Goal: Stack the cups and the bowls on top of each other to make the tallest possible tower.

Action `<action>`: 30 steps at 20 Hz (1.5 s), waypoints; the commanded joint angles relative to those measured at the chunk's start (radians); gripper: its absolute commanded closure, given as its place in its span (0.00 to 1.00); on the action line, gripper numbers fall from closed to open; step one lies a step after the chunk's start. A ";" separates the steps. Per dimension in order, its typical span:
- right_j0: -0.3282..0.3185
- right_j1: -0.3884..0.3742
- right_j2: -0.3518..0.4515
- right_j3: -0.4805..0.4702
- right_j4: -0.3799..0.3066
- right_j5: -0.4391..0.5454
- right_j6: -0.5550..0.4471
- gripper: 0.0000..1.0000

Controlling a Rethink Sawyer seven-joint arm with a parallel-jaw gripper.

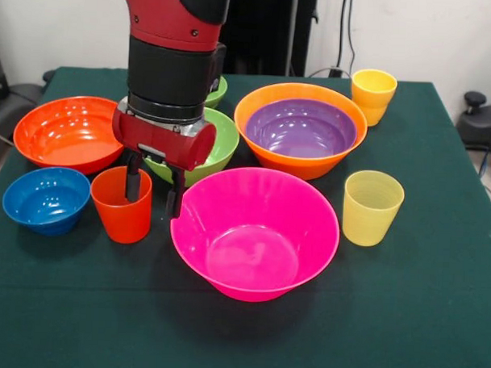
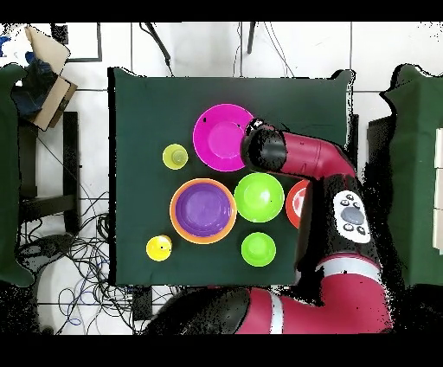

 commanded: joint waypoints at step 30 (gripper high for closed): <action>-0.042 0.096 0.047 0.203 0.118 -0.155 0.213 0.00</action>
